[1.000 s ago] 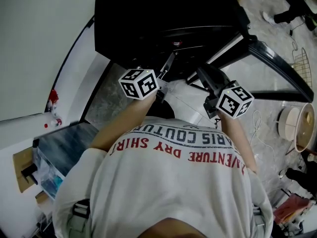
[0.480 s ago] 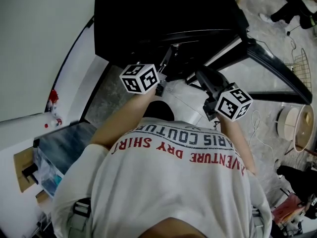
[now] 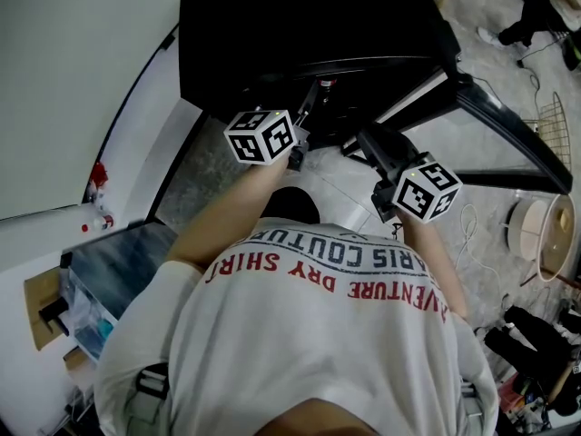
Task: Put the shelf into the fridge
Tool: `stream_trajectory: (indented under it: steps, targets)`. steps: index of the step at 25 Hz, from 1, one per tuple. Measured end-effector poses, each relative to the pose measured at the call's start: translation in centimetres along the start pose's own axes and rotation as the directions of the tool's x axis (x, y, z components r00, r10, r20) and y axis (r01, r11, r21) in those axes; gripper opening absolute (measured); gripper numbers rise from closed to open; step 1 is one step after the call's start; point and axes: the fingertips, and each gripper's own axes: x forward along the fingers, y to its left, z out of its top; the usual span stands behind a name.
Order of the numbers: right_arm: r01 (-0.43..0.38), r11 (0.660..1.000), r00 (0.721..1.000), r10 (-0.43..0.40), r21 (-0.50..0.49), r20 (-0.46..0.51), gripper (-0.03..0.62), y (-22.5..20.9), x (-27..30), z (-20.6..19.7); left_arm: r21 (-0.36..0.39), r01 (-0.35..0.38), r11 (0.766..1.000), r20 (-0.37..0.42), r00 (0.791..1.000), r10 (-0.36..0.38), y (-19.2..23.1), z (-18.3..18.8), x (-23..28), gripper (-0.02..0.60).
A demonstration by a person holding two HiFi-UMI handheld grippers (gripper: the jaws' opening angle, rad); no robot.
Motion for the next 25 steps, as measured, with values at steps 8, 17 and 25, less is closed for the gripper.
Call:
stream_trajectory:
  steps: [8,17,25]
  targets:
    - [-0.007,1.000,1.000,0.007,-0.012,0.020,0.052,0.7,-0.6,0.6,-0.013,0.110,0.994,-0.083,0.990,-0.111,-2.8,-1.8,-1.9,0.225]
    - [-0.075,0.994,0.993,0.082,-0.084,0.082,0.029,4.6,-1.8,3.9,0.079,0.306,0.949,-0.125,0.947,-0.295,-9.4,0.5,-7.5,0.200]
    - [-0.137,0.978,0.982,0.155,-0.160,0.108,0.028,8.0,-2.9,5.6,0.132,0.420,0.898,-0.112,0.906,-0.408,-14.0,2.4,-11.2,0.044]
